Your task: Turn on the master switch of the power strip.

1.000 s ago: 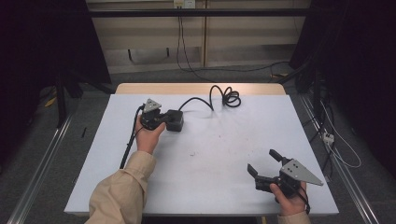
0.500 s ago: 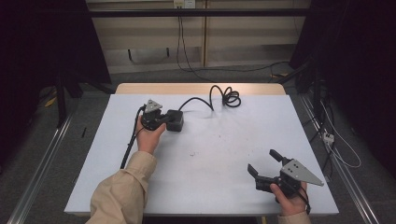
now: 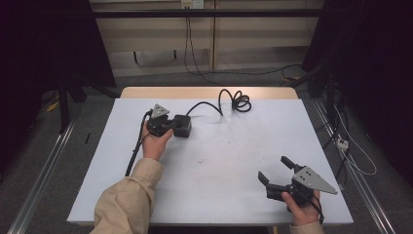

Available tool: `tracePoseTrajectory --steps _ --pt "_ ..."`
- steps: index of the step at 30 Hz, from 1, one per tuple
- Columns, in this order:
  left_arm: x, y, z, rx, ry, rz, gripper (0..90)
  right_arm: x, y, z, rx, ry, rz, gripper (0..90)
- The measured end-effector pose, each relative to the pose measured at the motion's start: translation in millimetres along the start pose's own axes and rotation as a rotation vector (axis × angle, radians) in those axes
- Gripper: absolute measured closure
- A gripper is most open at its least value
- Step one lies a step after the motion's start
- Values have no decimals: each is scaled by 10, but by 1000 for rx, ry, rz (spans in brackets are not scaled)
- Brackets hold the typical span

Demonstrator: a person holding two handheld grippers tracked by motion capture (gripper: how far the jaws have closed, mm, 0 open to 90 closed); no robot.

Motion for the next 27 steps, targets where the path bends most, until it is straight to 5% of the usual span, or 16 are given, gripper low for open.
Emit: tracePoseTrajectory --steps 27 --pt "23 -17 7 3 -5 -10 900 14 1 1 -2 4 -2 39"
Point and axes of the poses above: each handheld gripper's, and its own axes: z roughly forward along the jaws, y roughly out of its top, x roughly to its left, the point moved 10 cm from there along z, roughly forward along the jaws, and after that the axes turned 6 degrees about -x, right-handed, at the moved point
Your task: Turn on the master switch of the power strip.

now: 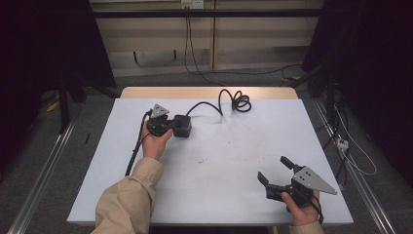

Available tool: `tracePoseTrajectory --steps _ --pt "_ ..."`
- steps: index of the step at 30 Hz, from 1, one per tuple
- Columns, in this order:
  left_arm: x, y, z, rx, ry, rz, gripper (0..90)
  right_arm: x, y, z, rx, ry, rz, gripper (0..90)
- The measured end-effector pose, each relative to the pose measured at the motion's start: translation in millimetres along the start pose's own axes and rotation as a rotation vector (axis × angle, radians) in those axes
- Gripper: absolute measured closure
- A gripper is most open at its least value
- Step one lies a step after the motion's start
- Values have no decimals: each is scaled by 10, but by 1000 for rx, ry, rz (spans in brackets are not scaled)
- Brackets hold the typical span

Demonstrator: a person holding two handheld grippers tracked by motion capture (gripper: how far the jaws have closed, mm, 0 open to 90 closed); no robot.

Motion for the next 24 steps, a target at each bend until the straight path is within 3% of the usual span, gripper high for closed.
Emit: tracePoseTrajectory --steps 24 --pt "-14 -8 -4 8 15 29 900 5 3 2 -1 -1 -2 40"
Point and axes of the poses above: each handheld gripper's, and its own axes: z roughly forward along the jaws, y roughly out of its top, x roughly to its left, the point moved 10 cm from there along z, roughly forward along the jaws, and after that the axes turned 6 degrees about -x, right-handed, at the moved point
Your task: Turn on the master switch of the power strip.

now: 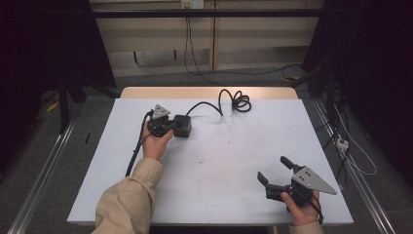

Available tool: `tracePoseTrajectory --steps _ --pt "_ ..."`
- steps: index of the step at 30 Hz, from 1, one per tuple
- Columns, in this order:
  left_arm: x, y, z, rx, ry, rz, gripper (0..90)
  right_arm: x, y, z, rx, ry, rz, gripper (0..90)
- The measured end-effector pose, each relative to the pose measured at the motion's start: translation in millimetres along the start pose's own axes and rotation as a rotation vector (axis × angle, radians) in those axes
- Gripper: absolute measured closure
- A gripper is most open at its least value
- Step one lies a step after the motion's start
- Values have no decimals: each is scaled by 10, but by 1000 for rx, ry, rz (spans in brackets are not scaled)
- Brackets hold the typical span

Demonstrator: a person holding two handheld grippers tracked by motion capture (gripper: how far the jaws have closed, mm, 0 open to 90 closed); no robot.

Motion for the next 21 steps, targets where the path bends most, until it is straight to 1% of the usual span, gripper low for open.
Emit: tracePoseTrajectory --steps 11,17,19,21 --pt "-2 -9 -7 -17 0 -15 900 -7 8 -12 -2 -3 4 40" --pt "-3 -12 -11 -13 -2 -19 900 -10 7 -16 -2 -5 5 40" --pt "-5 -12 -10 -13 0 -14 900 -8 4 -15 -1 -4 5 40" --pt "-6 -12 -7 -13 2 -20 900 -9 2 -15 0 -5 4 40"
Point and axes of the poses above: each handheld gripper's, and its own axes: z roughly forward along the jaws, y roughly out of its top, x roughly to its left, the point moved 10 cm from there along z, roughly forward along the jaws, and after that the axes turned 6 degrees about -x, right-handed, at the moved point
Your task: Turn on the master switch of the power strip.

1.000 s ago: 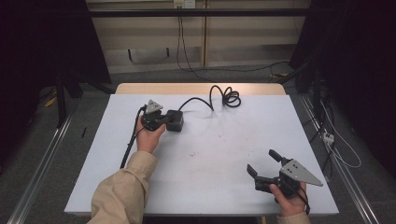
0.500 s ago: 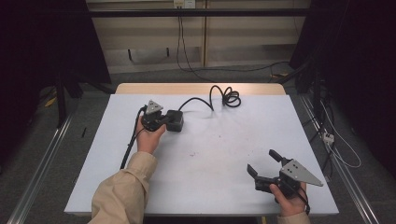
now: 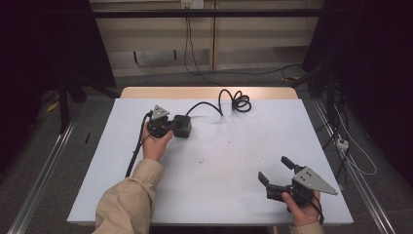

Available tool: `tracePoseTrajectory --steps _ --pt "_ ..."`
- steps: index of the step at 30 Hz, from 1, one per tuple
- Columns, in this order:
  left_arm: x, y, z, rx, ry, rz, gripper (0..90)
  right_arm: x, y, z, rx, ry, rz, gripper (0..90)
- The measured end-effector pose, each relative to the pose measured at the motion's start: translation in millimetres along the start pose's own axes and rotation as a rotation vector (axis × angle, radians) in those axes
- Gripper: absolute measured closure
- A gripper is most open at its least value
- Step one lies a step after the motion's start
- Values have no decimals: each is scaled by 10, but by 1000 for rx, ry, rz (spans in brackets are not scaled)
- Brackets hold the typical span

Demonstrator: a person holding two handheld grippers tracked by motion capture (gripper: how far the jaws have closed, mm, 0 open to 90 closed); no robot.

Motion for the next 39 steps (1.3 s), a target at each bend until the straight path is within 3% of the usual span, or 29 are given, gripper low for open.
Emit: tracePoseTrajectory --steps 12,14,18,20,28,35,37,39 --pt "-15 5 -5 20 16 -11 900 5 1 0 -1 1 0 40" --pt "-45 -6 -2 33 -11 -27 900 7 2 1 -1 1 -2 40" --pt "-74 4 7 38 23 25 900 11 3 1 -1 2 -2 40" --pt "-64 -3 0 32 14 -3 900 8 5 -1 -2 1 -2 40" --pt "-60 -8 -8 23 5 -27 900 -7 -3 -3 0 -1 0 41" --pt "-59 -9 -6 6 6 -12 900 -13 0 -2 -1 -4 0 41" --pt "-53 -2 -13 -15 -1 -47 900 -16 2 0 -4 -4 2 41" --pt "-49 -10 -23 -13 -9 -45 900 -22 0 1 -2 -8 7 41"
Point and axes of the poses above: each handheld gripper's, and its own axes: z roughly forward along the jaws, y roughly out of its top, x roughly to its left, the point moved 10 cm from there along z, roughly forward along the jaws, and after that the axes turned 6 degrees about -x, right-handed, at the moved point
